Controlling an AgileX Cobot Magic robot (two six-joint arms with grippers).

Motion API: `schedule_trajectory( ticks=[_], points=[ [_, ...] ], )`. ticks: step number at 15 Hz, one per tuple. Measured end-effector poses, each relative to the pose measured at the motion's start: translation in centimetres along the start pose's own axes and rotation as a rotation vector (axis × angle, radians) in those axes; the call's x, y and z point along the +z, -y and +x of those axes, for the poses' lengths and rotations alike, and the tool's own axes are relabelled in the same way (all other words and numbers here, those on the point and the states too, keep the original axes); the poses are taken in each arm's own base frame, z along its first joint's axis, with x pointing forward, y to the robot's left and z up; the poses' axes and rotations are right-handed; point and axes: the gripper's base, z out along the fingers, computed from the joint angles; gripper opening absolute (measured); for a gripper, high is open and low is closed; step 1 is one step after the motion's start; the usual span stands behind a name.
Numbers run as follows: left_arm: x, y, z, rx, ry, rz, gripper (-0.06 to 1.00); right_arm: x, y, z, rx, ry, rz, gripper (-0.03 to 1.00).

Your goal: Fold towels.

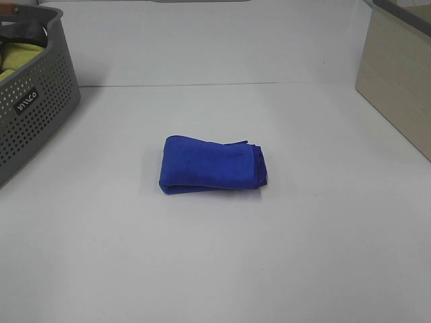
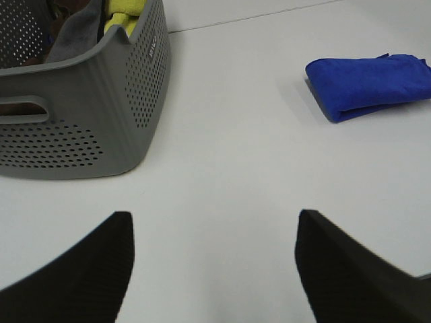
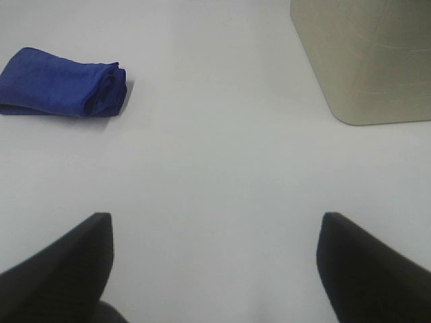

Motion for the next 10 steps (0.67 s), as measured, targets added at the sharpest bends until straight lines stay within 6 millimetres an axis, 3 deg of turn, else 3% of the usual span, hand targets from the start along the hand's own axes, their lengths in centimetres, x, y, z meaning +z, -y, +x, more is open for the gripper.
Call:
schedule_trajectory(
  ticks=[10],
  points=[
    [-0.02,-0.03,0.02,0.011,0.001,0.016,0.65,-0.08,-0.01,0.08,-0.001,0.007,0.0,0.78]
  ],
)
